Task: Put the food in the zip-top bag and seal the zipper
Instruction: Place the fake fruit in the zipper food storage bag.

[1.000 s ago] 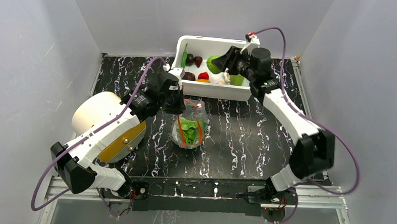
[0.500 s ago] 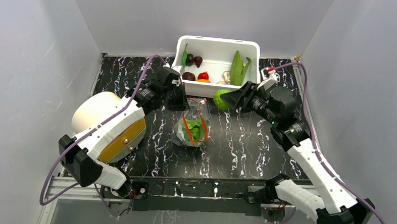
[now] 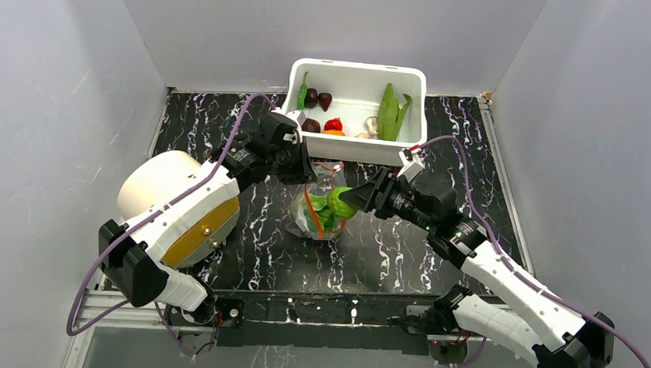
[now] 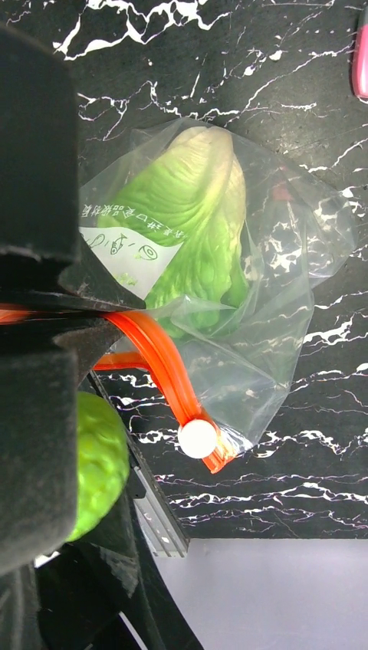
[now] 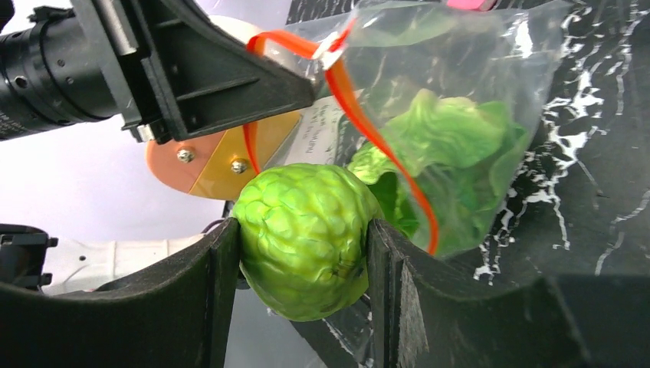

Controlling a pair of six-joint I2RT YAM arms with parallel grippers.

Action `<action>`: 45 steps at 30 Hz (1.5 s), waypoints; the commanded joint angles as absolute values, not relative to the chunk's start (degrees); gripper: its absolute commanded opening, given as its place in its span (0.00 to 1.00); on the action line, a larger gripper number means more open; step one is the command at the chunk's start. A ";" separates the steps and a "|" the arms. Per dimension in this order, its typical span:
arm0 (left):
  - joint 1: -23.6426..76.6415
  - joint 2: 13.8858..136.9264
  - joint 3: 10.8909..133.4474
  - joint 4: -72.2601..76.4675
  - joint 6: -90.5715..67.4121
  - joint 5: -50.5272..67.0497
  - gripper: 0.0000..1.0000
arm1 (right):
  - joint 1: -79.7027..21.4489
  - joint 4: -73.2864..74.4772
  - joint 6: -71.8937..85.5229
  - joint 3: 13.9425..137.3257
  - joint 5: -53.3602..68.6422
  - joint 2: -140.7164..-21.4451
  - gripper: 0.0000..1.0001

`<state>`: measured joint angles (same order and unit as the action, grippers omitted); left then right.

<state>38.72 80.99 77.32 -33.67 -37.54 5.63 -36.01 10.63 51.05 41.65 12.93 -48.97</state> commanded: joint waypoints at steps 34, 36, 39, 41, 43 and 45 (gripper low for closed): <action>37.75 71.23 72.86 -16.03 -54.73 24.39 0.00 | -52.65 6.54 49.39 43.03 -21.55 -59.91 0.43; 37.58 71.19 72.78 -17.76 -53.62 22.65 0.00 | -52.60 8.28 45.80 45.43 -20.27 -57.13 0.50; 37.30 70.92 71.67 -18.92 -52.65 22.00 0.00 | -52.65 10.36 41.50 48.22 -16.71 -53.19 0.59; 36.93 70.67 69.58 -17.02 -53.78 23.45 0.00 | -52.63 11.93 39.58 49.62 -14.66 -51.31 0.64; 36.42 70.94 67.73 -14.81 -55.30 25.28 0.00 | -52.64 15.76 38.50 52.07 -13.79 -50.58 0.67; 36.39 71.33 67.42 -14.33 -55.49 25.85 0.00 | -52.65 19.51 37.87 54.31 -12.11 -50.66 0.70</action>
<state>37.04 72.42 68.62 -17.93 -53.65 22.11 -52.47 13.19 42.54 48.56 -15.18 -51.62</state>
